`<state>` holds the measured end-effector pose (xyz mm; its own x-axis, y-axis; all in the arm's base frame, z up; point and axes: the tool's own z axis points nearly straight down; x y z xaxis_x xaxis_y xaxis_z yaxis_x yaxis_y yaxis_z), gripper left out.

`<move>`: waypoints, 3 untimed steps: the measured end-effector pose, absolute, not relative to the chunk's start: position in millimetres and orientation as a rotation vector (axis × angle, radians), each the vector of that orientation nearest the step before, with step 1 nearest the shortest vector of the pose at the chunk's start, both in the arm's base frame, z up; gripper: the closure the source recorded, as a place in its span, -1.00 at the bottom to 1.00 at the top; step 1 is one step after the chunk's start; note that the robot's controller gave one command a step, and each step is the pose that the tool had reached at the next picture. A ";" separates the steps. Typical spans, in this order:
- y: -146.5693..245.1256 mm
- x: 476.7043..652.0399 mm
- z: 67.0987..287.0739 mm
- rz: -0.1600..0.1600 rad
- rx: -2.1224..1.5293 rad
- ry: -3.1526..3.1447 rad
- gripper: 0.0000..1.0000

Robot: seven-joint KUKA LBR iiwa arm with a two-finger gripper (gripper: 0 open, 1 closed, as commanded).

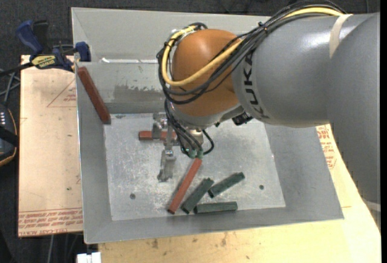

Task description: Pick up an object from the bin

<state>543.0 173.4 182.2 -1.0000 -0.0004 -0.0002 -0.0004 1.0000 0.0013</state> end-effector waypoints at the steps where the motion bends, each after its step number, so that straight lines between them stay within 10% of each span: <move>1: 163.5 533.2 162.7 0.006 -0.121 3.131 -1.00; 3: 127.0 504.9 75.2 -0.002 -0.590 3.092 -1.00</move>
Offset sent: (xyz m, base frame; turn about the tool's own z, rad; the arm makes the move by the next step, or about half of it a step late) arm -0.0260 -0.0559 -0.1084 -0.3566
